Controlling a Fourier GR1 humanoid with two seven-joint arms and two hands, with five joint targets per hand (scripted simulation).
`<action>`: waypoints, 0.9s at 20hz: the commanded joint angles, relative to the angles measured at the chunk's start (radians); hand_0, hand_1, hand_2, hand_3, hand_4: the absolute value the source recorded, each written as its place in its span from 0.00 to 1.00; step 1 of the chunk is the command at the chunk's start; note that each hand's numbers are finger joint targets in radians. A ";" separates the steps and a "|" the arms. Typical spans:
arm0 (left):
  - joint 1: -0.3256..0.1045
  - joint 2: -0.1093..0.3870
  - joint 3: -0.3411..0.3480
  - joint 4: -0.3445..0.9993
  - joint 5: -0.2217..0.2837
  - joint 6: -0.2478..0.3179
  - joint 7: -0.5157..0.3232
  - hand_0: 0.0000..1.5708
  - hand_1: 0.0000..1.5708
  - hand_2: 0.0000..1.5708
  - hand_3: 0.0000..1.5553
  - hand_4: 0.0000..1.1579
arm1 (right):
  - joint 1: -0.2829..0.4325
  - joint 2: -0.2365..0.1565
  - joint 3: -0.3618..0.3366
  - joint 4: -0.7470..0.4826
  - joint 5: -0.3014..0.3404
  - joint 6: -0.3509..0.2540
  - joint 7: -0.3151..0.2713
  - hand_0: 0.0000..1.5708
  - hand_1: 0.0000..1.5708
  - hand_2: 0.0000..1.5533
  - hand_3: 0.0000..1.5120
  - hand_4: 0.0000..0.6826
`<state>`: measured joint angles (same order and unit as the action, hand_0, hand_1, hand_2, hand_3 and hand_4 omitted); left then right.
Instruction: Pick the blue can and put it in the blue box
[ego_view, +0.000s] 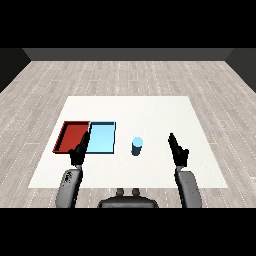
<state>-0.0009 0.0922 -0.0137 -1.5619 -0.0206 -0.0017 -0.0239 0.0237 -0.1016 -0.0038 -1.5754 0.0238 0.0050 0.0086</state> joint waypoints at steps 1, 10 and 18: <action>-0.007 -0.013 0.024 -0.004 0.005 0.005 -0.012 0.00 0.00 0.00 0.00 0.00 | -0.017 0.017 -0.001 0.001 0.015 -0.004 0.004 0.00 0.00 0.00 0.00 0.00; -0.037 -0.014 0.068 -0.117 0.109 -0.083 -0.268 0.00 0.00 0.00 0.00 0.00 | -0.101 0.063 -0.003 -0.045 -0.144 0.093 -0.154 0.00 0.00 0.00 0.00 0.00; 0.000 -0.056 0.034 -0.128 0.082 -0.069 -0.320 0.00 0.00 0.00 0.00 0.00 | -0.054 0.101 0.095 -0.067 -0.128 0.023 -0.198 0.00 0.00 0.00 0.00 0.00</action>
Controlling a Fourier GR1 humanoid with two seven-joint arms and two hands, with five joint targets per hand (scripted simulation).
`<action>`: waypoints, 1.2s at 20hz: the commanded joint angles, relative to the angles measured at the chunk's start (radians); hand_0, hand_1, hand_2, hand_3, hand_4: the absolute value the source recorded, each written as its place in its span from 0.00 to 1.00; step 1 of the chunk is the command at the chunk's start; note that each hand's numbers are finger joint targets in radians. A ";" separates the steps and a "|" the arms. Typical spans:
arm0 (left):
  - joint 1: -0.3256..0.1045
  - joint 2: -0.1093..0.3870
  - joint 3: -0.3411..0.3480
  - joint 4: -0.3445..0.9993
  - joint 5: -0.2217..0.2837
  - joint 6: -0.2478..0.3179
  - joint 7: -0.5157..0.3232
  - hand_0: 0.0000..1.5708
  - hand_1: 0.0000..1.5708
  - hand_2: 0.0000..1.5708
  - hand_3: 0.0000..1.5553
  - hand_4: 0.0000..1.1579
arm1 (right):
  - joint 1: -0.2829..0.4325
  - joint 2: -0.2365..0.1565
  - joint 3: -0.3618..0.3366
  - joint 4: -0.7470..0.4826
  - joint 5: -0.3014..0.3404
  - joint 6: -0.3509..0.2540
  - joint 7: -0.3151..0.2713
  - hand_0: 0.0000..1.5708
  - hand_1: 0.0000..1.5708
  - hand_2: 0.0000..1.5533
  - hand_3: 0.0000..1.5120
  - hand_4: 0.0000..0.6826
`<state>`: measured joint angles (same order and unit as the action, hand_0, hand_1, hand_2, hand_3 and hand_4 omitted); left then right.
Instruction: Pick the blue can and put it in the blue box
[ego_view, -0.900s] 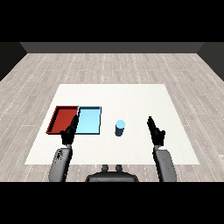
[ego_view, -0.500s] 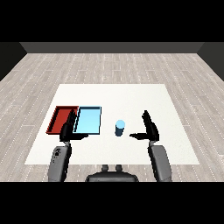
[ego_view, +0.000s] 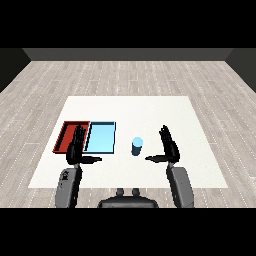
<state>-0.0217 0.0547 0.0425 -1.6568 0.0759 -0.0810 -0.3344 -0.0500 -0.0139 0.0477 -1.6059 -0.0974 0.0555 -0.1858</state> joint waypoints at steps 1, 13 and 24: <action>-0.014 0.042 0.063 0.030 0.053 -0.056 -0.056 0.00 0.00 0.00 0.00 0.00 | 0.027 -0.011 -0.007 -0.022 -0.022 0.033 -0.014 0.00 0.00 0.00 0.00 0.00; 0.048 0.038 0.053 -0.102 0.086 -0.069 0.027 0.00 0.00 0.00 0.00 0.00 | 0.002 0.014 0.078 0.004 -0.048 -0.034 0.002 0.00 0.00 0.00 0.00 0.00; -0.048 0.033 0.080 0.054 0.055 -0.039 -0.028 0.00 0.00 0.00 0.00 0.00 | -0.097 0.014 0.115 0.255 -0.173 -0.108 -0.126 0.00 0.00 0.00 0.00 0.00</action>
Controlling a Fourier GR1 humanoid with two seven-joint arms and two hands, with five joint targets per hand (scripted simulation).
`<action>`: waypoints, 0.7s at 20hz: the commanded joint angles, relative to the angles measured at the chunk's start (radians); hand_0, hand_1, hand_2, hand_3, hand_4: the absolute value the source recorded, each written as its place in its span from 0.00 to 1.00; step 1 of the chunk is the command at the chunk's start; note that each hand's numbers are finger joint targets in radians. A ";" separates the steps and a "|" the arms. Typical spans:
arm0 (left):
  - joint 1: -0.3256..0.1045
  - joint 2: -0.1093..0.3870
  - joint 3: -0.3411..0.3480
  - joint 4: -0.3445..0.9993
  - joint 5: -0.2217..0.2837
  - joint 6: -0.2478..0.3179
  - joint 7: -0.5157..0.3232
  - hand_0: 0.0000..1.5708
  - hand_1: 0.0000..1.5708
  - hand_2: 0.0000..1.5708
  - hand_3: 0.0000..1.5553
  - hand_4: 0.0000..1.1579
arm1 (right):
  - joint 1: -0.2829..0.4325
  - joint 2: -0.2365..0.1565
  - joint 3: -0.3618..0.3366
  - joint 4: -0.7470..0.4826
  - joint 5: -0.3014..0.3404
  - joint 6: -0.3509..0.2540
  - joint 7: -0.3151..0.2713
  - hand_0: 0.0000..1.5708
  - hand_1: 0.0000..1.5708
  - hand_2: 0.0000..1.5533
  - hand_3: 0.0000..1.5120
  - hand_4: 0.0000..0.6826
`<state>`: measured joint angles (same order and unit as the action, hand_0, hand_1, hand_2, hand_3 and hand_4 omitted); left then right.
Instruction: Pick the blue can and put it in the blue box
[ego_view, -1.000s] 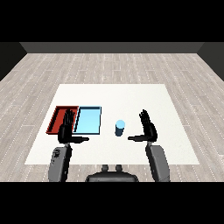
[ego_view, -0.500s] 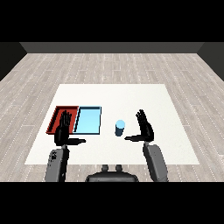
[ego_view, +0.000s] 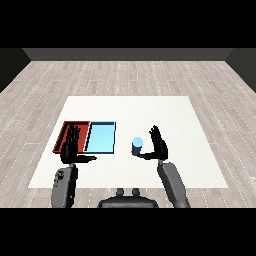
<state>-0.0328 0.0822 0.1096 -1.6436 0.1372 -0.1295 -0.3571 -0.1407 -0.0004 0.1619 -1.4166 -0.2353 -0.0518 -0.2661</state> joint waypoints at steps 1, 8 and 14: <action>0.020 -0.024 -0.021 -0.028 -0.033 0.031 -0.017 0.00 0.00 0.00 0.00 0.00 | -0.051 0.000 0.061 0.090 -0.067 -0.075 -0.048 0.00 0.00 0.00 0.00 0.00; -0.013 0.000 0.007 -0.063 0.021 0.011 0.048 0.00 0.00 0.00 0.00 0.00 | 0.025 0.000 0.112 0.109 -0.130 -0.074 -0.109 0.00 0.00 0.00 0.00 0.00; 0.032 -0.005 0.003 0.021 -0.005 -0.020 -0.063 0.00 0.00 0.00 0.00 0.00 | -0.101 0.000 0.087 0.290 -0.173 -0.058 -0.178 0.00 0.00 0.00 0.00 0.00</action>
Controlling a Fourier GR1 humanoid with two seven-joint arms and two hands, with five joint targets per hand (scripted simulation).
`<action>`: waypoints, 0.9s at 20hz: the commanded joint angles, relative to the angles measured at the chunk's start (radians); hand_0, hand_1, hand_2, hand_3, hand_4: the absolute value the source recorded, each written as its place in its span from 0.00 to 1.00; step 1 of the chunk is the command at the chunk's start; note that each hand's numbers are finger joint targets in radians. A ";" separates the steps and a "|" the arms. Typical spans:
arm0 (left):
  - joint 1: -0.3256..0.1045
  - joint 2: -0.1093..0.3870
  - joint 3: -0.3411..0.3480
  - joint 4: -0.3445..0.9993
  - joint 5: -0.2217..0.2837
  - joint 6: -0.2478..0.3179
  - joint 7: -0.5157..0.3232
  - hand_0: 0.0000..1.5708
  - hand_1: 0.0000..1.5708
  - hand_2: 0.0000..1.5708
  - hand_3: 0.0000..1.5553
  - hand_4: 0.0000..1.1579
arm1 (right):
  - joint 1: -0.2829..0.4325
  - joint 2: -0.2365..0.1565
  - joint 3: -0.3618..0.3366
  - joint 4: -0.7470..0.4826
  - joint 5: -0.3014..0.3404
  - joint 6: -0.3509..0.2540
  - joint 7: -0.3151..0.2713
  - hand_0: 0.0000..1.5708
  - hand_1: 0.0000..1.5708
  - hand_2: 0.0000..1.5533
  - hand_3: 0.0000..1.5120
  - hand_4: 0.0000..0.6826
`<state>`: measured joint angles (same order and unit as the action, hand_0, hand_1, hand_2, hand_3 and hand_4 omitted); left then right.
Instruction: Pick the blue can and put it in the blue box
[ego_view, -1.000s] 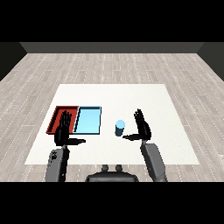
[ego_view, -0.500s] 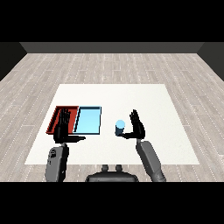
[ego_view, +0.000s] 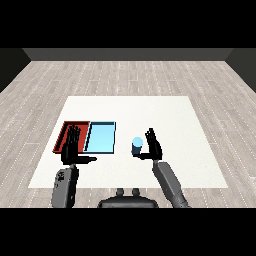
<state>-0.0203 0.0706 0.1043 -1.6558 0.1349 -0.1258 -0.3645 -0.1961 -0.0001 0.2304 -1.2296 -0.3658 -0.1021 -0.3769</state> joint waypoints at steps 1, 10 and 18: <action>0.039 0.034 0.041 0.054 0.016 -0.056 -0.092 0.00 0.00 0.00 0.00 0.00 | -0.121 0.000 0.031 0.173 -0.070 -0.031 -0.083 0.00 0.00 0.00 0.00 0.00; 0.001 -0.006 0.001 0.012 0.016 -0.013 -0.003 0.00 0.00 0.00 0.00 0.00 | -0.121 0.000 0.055 0.241 -0.119 0.011 -0.135 0.00 0.00 0.00 0.00 0.00; 0.045 0.008 0.020 0.047 0.009 -0.044 -0.084 0.00 0.00 0.00 0.00 0.00 | -0.215 0.000 0.127 0.361 -0.241 -0.043 -0.173 0.00 0.00 0.00 0.00 0.00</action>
<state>-0.0072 0.0715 0.1123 -1.6464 0.1409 -0.1370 -0.3800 -0.3584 0.0000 0.3206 -0.9723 -0.5342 -0.1432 -0.4815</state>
